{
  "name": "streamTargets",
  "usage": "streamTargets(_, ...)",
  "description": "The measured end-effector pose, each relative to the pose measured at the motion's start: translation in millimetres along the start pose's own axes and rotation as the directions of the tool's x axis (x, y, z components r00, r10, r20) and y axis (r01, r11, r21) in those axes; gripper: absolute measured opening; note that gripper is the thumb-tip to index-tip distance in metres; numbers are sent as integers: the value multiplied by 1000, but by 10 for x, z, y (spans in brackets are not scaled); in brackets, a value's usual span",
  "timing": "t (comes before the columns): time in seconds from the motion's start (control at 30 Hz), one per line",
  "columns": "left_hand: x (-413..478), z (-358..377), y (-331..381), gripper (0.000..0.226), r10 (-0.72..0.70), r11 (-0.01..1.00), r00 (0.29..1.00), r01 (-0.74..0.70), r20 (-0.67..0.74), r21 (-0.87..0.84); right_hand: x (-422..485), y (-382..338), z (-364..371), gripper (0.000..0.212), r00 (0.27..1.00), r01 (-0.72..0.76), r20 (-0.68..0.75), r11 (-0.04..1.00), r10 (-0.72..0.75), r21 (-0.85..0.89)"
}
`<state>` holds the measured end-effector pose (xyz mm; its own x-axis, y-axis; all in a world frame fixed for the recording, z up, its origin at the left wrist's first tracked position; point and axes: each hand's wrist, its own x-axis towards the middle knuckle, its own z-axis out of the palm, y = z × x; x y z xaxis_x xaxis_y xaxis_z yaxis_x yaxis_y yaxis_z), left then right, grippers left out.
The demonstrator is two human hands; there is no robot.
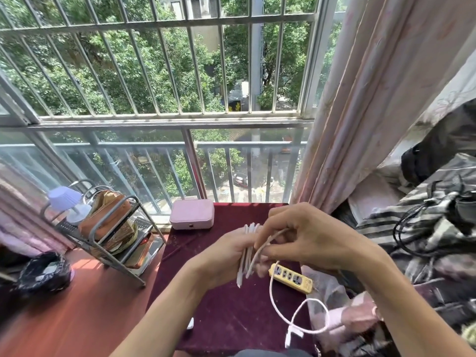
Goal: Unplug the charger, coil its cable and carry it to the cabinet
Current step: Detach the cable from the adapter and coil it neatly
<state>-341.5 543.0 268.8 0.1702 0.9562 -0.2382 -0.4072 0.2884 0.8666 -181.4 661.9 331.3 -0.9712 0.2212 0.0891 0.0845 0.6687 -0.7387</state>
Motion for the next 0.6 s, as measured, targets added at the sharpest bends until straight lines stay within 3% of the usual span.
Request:
streamTargets(0.07, -29, 2, -12, 23, -22, 1000, 999, 22, 35, 5, 48, 131, -14, 9, 1000, -7, 3, 991, 7, 130)
streamTargets(0.17, -72, -10, -44, 49, -83, 997, 993, 82, 83, 17, 99, 281, -44, 15, 998, -36, 50, 960, 23, 277)
streamTargets(0.33, -71, 35, -39, 84, -114, 983, 966, 144, 232, -117, 179, 453, -25, 16, 999, -33, 31, 922, 23, 387)
streamTargets(0.47, -90, 50, 7, 59, -82, 988, 971, 109, 224, -112, 238, 565, 37, 14, 999, -23, -19, 880, 36, 475)
streamTargets(0.6, -109, -29, 64, 41, -2, 942, 970, 83, 243, -326, 291, 662, 312, 15, 987, -50, -92, 798, 131, 601)
